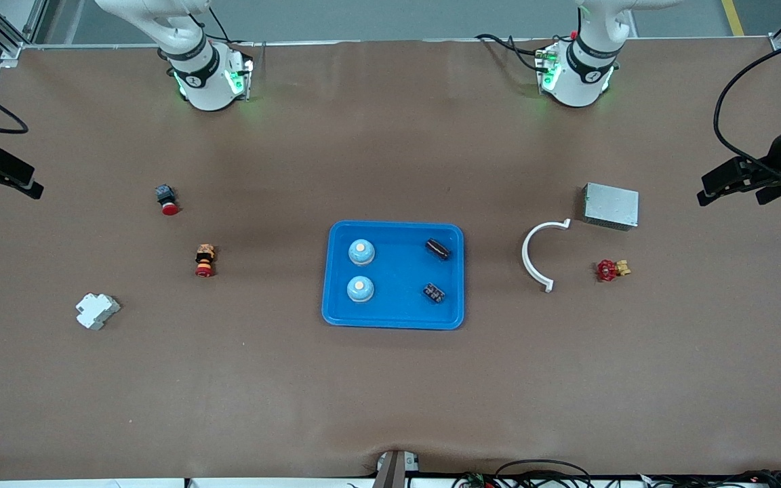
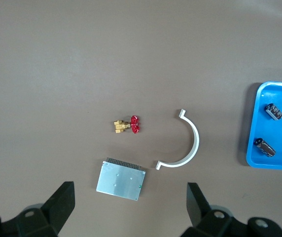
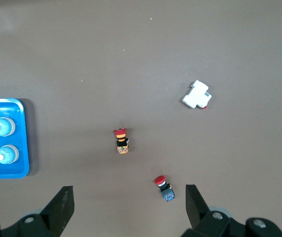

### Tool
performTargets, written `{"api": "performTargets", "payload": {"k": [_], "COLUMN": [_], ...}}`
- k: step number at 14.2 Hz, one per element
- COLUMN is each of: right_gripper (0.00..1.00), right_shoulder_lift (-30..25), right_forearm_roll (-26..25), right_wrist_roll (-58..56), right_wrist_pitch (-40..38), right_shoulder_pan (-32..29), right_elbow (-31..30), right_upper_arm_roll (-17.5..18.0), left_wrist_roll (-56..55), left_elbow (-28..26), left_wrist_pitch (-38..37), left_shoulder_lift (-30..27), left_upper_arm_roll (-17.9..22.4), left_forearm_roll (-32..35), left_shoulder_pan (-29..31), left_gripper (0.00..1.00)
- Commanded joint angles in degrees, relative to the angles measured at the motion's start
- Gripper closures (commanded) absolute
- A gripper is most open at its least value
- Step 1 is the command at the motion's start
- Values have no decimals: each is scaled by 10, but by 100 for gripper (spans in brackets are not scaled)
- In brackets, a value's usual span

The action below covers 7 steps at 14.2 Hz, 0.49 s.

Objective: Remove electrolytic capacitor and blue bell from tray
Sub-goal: 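Move the right gripper toward the tray while the left gripper advances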

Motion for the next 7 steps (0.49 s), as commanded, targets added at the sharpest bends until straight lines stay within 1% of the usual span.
{"api": "performTargets", "payload": {"k": [1,7], "right_gripper": [0,0], "right_shoulder_lift": [-15,-15], "right_forearm_roll": [-5,-5], "right_wrist_roll": [0,0], "right_wrist_pitch": [3,7], "right_shoulder_pan": [-5,-6], "right_elbow": [-17,-18], "right_upper_arm_roll": [5,4], "left_wrist_roll": [6,6], "left_elbow": [7,9], "left_wrist_pitch": [-7,-6], "left_shoulder_lift": [3,13], "left_upper_arm_roll": [1,0], "left_forearm_roll": [3,6], "left_shoulder_pan": [0,-7], "left_gripper": [0,0]}}
